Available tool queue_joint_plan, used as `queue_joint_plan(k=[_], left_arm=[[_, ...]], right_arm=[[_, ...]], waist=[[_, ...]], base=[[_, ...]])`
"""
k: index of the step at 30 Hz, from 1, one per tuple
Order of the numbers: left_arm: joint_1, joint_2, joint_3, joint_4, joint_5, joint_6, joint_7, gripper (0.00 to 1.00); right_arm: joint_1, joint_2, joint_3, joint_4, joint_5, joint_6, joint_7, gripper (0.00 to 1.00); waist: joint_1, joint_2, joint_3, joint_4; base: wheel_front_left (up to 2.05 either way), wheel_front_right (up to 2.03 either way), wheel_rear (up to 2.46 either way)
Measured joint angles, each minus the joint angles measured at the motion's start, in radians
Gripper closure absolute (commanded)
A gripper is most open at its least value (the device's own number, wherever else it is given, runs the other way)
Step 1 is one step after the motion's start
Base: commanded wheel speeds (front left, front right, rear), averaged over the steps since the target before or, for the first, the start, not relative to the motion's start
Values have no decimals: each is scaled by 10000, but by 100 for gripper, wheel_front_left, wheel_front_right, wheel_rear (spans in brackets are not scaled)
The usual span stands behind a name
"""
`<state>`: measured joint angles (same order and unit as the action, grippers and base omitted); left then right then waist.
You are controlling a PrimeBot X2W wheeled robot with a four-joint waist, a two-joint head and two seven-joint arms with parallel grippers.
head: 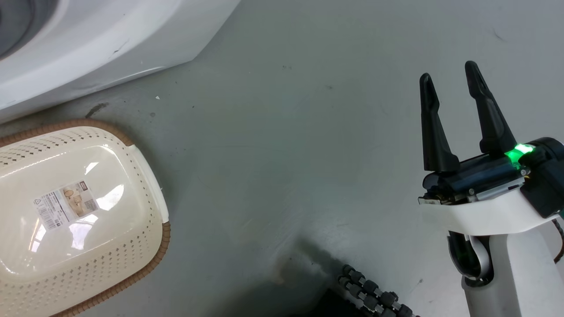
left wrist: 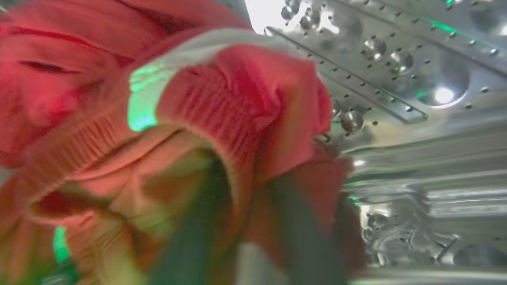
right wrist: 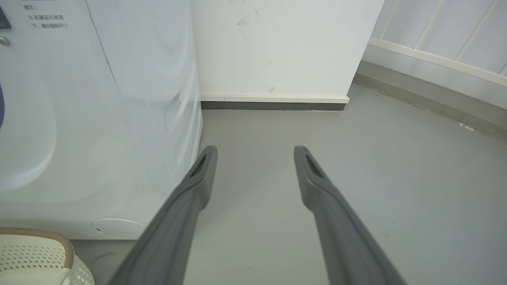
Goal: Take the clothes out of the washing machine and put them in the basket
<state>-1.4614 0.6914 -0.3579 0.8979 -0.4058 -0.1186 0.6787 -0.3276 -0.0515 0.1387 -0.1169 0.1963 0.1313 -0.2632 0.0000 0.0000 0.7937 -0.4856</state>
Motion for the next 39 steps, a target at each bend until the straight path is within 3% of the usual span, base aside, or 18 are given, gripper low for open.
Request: queue_joint_plan(k=[12, 21, 39], left_arm=[[-192, -207, -186, 408, 52, -4, -1496, 100], [-72, -976, -176, 1020, -307, -29, -3358, 100], [3395, -2309, -399, 744, -1185, -105, -8126, 100]], right_arm=[[-59, 0, -157, 211, -38, 0, 0, 0], [-175, 2, -546, 416, -499, 0, 0, 0], [724, 6, -1112, 633, -1361, 0, 0, 0]], waist=[[0, 0, -245, 195], [0, 0, -1104, 696], [-2, 0, -3962, 2070]], base=[[0, 0, 0], [0, 0, 0], [0, 0, 0]])
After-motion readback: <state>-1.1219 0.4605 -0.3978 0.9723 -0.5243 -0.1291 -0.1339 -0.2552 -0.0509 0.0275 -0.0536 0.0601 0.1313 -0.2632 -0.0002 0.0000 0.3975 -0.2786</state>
